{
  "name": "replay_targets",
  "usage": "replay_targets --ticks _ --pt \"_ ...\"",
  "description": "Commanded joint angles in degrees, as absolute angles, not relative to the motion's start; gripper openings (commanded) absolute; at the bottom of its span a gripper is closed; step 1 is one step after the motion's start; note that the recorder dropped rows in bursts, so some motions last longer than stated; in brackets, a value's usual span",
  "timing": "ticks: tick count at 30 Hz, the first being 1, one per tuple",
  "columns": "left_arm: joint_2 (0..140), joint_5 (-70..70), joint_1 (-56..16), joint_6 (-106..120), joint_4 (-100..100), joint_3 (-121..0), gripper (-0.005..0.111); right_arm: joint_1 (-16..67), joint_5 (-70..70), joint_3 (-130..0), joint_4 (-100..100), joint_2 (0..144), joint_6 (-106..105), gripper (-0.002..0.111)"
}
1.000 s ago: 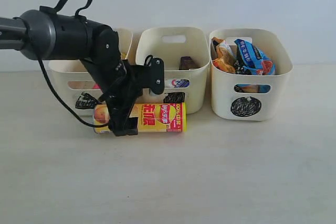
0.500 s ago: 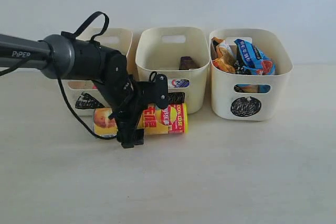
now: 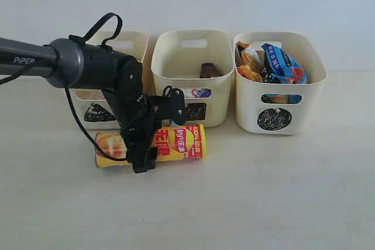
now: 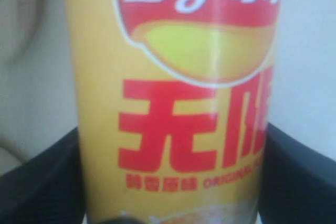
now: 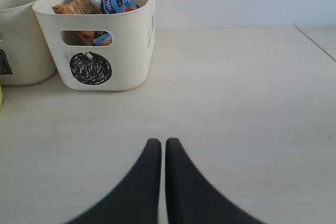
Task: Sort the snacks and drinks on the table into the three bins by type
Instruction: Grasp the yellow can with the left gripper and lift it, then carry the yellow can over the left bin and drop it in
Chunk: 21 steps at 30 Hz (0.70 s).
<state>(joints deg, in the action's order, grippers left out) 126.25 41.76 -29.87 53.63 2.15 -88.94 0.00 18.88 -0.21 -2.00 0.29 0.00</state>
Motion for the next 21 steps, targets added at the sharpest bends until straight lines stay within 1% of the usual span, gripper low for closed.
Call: replay_targets --ticks 1,7,11,15,18,21 --pt "121.0 46.5 -32.1 49.6 1.0 -88.6 0.004 -0.1 18.6 0.0 -1.8 0.0 0.0 0.000" --pt "107.0 49.8 -32.5 35.1 -0.6 -88.6 0.004 -0.1 18.6 0.0 -1.8 0.0 0.0 0.000" --pt "99.4 42.2 -30.7 11.8 7.6 -88.6 0.004 -0.1 18.6 0.0 -1.8 0.0 0.0 0.000" --pt "98.1 37.6 -26.9 -5.9 24.9 -89.3 0.004 -0.1 18.6 0.0 -1.8 0.0 0.0 0.000" --pt "98.3 32.4 -23.2 -13.8 29.9 -89.3 0.004 -0.1 18.6 0.0 -1.8 0.0 0.0 0.000" --pt "99.3 26.7 -19.4 -19.3 29.5 -89.3 0.004 -0.1 18.6 0.0 -1.8 0.0 0.0 0.000"
